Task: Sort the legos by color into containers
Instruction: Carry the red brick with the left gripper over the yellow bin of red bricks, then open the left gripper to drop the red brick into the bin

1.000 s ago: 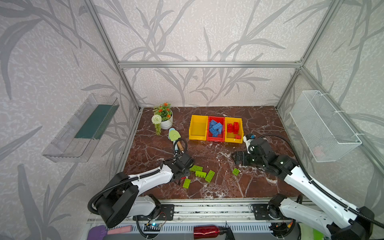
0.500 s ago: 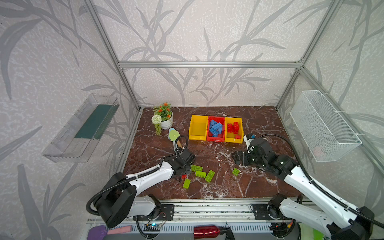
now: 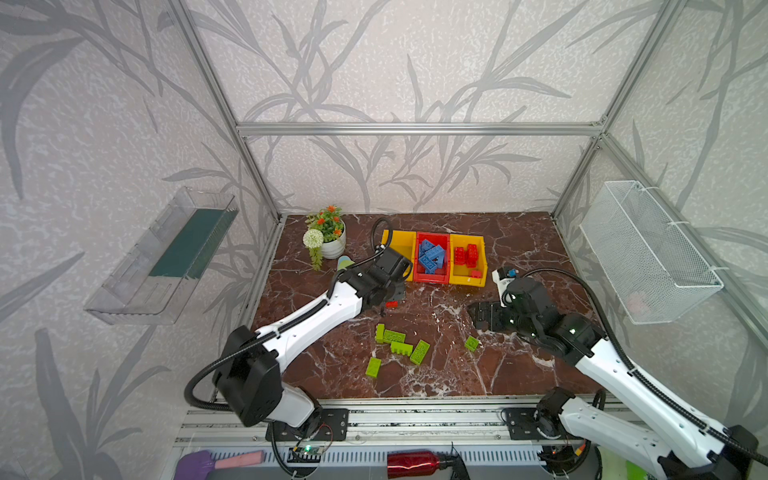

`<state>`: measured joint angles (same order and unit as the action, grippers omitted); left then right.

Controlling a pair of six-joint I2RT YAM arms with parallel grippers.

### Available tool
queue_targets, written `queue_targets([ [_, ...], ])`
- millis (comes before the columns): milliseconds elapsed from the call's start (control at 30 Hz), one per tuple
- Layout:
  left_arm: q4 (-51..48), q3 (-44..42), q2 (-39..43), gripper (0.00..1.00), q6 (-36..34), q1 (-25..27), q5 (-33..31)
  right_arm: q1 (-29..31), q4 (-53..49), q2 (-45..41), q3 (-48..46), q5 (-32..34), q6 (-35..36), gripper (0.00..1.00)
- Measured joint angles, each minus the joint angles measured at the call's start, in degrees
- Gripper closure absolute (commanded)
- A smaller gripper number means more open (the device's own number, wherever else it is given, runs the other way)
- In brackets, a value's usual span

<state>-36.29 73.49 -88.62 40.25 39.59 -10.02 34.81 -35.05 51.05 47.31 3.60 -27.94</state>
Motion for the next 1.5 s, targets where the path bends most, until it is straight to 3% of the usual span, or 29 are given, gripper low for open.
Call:
queue_targets([
  [267, -1.09, 29.75, -22.75, 0.84, -5.18, 0.46, 4.81, -2.62, -2.32, -5.11, -0.04, 1.53, 0.79, 0.01],
  [533, -6.36, 68.04, -48.72, 0.84, -10.12, 1.73, 11.58, -6.16, -3.02, -6.84, -0.31, 1.44, 1.31, 0.01],
  [633, -6.56, 78.79, -56.78, 0.82, -11.06, 1.97, 13.99, -6.88, -3.04, -6.84, -0.35, 1.33, 1.55, 0.01],
  [800, -4.66, 81.29, -62.66, 0.78, -11.19, 1.92, 16.13, -8.52, -3.65, -6.84, -0.35, 1.25, 2.08, 0.01],
  [967, -2.16, 81.26, -65.11, 0.57, -11.04, 1.88, 17.51, -10.64, -4.24, -6.84, -0.35, 0.87, 2.69, 0.01],
  [1033, -0.92, 81.26, -65.22, 0.41, -11.02, 1.84, 17.97, -11.23, -4.31, -6.84, -0.35, 0.83, 2.80, 0.01],
  [1133, 1.49, 81.26, -65.22, 0.30, -10.71, 1.70, 18.21, -11.69, -4.42, -6.84, -0.35, 0.63, 2.95, 0.01],
  [1367, 2.14, 81.02, -64.83, 0.29, -10.47, 1.60, 18.69, -11.89, -5.75, -6.88, -0.35, 0.37, 3.39, 0.01],
  [1500, 1.60, 71.47, -58.71, 0.30, -9.35, 1.62, 18.36, -11.89, -6.21, -7.10, -0.35, 0.09, 3.56, 0.01],
])
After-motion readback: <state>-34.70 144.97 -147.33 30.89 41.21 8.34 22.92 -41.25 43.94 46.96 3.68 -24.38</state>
